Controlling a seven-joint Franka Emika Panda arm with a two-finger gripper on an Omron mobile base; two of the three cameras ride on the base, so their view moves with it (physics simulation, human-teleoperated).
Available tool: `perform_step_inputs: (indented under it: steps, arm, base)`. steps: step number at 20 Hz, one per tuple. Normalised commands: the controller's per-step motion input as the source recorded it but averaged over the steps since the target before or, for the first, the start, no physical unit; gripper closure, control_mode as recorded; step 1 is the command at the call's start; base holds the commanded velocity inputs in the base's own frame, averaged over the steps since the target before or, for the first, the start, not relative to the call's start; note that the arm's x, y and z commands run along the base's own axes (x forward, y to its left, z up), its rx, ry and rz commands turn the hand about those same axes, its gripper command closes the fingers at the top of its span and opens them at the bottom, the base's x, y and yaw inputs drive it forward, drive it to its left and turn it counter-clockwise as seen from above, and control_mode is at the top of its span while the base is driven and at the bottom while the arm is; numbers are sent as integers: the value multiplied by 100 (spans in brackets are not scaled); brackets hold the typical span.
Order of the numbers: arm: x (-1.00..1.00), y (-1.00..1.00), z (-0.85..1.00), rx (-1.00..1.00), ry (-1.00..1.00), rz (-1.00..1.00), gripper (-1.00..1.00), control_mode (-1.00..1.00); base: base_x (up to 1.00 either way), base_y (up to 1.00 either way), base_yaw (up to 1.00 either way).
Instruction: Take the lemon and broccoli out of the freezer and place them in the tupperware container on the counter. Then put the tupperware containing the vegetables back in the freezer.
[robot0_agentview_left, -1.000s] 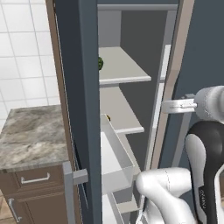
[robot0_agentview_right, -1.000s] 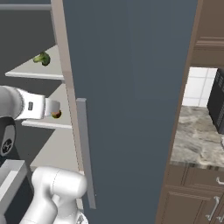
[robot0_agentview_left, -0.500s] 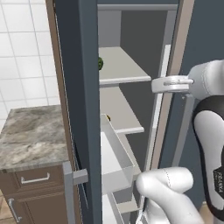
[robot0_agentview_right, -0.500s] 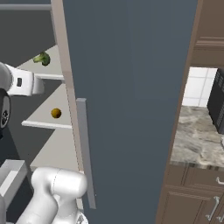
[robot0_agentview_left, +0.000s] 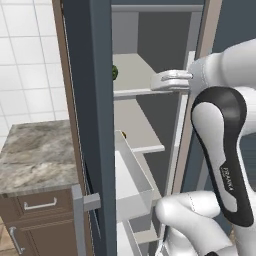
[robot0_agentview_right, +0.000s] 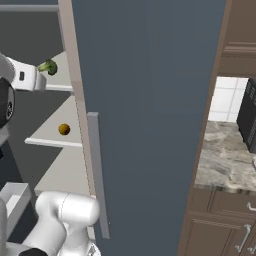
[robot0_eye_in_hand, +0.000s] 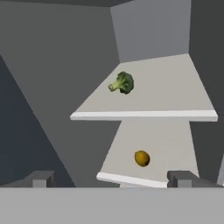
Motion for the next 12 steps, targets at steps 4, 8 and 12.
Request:
perform_step_inputs:
  steps: [4,8,12]
  arm:
    - [68,19,0,0,2,0,-100,-100]
    - [67,28,0,0,3,0,-100,-100]
    - [68,36,0,0,3,0,-100,-100]
  base:
    - [0,0,0]
    - [0,0,0]
    - [0,0,0]
